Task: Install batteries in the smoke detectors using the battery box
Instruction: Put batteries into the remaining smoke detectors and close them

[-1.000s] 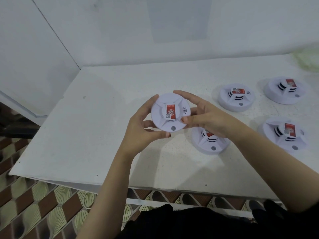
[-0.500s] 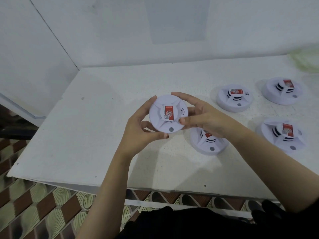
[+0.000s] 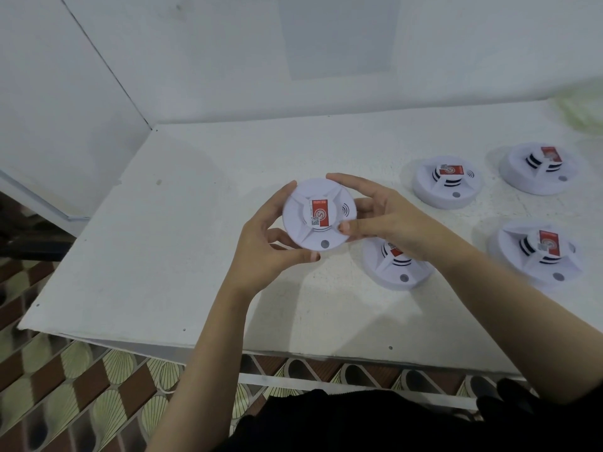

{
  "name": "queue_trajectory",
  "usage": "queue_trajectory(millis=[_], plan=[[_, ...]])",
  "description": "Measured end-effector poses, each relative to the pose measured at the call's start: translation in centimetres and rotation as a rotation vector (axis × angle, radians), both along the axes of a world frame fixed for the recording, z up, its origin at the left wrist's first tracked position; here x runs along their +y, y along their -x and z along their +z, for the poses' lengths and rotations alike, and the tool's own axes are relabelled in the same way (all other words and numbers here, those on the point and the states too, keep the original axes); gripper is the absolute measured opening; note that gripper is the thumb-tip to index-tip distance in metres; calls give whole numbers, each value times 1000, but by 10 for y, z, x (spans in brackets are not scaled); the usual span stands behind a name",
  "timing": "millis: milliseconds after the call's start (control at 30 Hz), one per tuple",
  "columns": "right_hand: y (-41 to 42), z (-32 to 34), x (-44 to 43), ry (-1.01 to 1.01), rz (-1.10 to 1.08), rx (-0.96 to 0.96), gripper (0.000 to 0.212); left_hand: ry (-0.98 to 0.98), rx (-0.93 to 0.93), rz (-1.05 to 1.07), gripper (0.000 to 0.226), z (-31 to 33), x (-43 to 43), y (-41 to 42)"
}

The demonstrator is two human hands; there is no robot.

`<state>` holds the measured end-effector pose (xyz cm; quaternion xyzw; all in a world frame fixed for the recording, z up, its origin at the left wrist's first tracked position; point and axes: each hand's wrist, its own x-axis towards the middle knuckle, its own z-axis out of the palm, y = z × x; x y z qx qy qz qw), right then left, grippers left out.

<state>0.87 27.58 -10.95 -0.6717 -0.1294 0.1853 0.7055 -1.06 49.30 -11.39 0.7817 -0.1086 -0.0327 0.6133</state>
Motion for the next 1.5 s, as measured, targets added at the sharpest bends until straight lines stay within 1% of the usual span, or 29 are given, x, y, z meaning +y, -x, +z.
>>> queue_trajectory(millis=[133,300,567,733,967,1033,1267,1433,1500], plan=[[1,1,1,-3,-27,-6,72,-5,-10,0,94,1,0,0],[1,1,1,15,-40,-19,67,2,-19,-2,94,0,0,-1],[3,4,2,29,-57,-23,66,-10,-26,-1,93,1,0,-2],[2,8,3,84,-67,-16,67,-35,-23,1,95,3,1,-5],[-5,17,-3,163,-118,-1,55,-55,-15,10,96,6,-3,-13],[-10,20,-7,189,-130,-10,54,-77,-6,9,94,8,-6,-22],[-42,19,-17,327,-273,-47,51,-212,-8,-37,73,-1,-23,-67],[-58,0,-17,470,-326,-39,45,-370,-31,-52,76,-17,-35,-90],[-62,-6,-17,515,-343,-30,43,-418,-58,-56,83,-20,-38,-93]])
